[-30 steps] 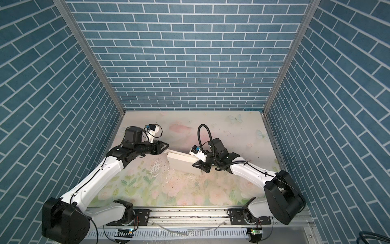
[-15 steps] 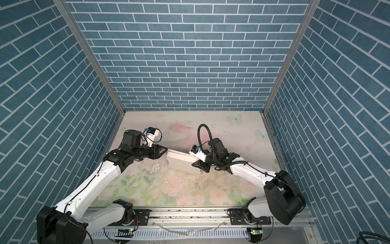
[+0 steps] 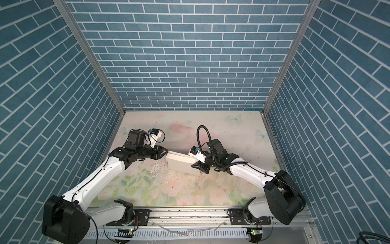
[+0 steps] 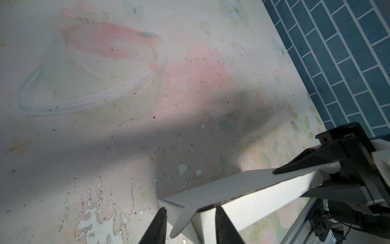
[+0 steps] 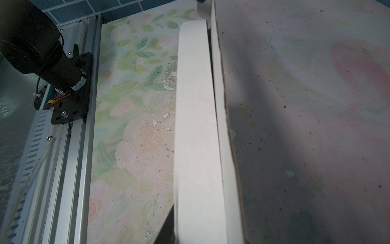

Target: Fold the paper box

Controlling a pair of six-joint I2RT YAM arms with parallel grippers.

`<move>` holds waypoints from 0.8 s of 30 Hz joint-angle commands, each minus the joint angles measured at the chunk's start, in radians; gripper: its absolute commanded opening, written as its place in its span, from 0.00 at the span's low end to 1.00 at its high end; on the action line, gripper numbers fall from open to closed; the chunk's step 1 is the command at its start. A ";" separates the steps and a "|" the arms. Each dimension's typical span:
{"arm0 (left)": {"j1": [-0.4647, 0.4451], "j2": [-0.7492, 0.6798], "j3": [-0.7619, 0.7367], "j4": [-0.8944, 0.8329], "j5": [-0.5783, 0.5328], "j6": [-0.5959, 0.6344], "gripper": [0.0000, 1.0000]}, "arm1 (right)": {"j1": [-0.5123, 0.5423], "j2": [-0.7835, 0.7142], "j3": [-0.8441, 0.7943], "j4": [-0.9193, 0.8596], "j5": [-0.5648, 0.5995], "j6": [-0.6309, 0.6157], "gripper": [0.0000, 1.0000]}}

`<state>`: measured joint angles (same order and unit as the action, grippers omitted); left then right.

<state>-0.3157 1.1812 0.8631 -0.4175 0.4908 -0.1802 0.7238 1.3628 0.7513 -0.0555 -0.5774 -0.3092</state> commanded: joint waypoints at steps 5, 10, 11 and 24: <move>-0.006 -0.003 0.026 -0.064 0.005 0.029 0.35 | 0.008 -0.029 -0.023 0.017 0.014 0.022 0.18; -0.006 -0.006 0.031 -0.088 0.009 0.028 0.34 | 0.009 -0.028 -0.023 0.019 0.012 0.024 0.18; -0.006 -0.007 0.031 -0.088 0.010 0.028 0.33 | 0.009 -0.028 -0.023 0.017 0.013 0.025 0.18; -0.006 0.023 0.053 -0.066 0.020 0.033 0.28 | 0.014 -0.022 -0.023 0.001 0.032 0.019 0.17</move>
<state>-0.3157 1.1900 0.8833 -0.4812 0.4950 -0.1635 0.7303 1.3571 0.7506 -0.0525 -0.5522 -0.2924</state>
